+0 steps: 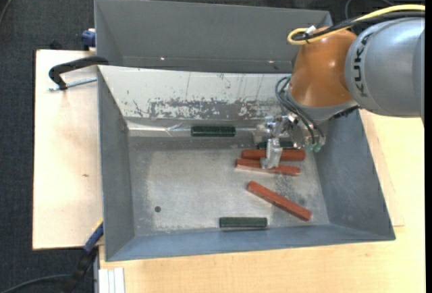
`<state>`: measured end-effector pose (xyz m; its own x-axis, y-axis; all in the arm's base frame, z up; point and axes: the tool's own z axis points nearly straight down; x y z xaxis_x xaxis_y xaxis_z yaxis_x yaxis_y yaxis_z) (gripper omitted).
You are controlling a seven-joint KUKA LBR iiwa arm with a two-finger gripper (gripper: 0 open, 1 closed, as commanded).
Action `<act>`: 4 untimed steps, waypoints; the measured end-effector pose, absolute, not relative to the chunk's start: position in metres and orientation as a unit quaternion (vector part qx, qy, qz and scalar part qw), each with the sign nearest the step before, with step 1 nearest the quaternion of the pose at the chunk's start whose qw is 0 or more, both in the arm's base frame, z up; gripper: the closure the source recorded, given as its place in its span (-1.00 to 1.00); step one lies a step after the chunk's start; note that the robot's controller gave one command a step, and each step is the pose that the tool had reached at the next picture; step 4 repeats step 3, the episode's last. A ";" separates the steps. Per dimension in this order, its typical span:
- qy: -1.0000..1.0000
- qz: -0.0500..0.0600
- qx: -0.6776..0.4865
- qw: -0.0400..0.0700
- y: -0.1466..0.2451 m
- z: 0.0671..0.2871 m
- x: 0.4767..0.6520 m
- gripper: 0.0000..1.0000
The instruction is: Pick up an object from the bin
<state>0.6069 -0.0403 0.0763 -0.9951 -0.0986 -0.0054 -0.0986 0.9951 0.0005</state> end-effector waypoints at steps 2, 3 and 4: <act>0.999 0.000 -0.048 0.004 -0.040 0.127 0.611 1.00; 0.999 0.000 -0.048 0.004 -0.039 0.139 0.613 1.00; 0.999 0.000 -0.048 0.004 -0.039 0.139 0.613 1.00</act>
Offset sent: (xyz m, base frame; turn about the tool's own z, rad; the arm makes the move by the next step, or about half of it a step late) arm 0.0000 0.0000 0.0318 0.0000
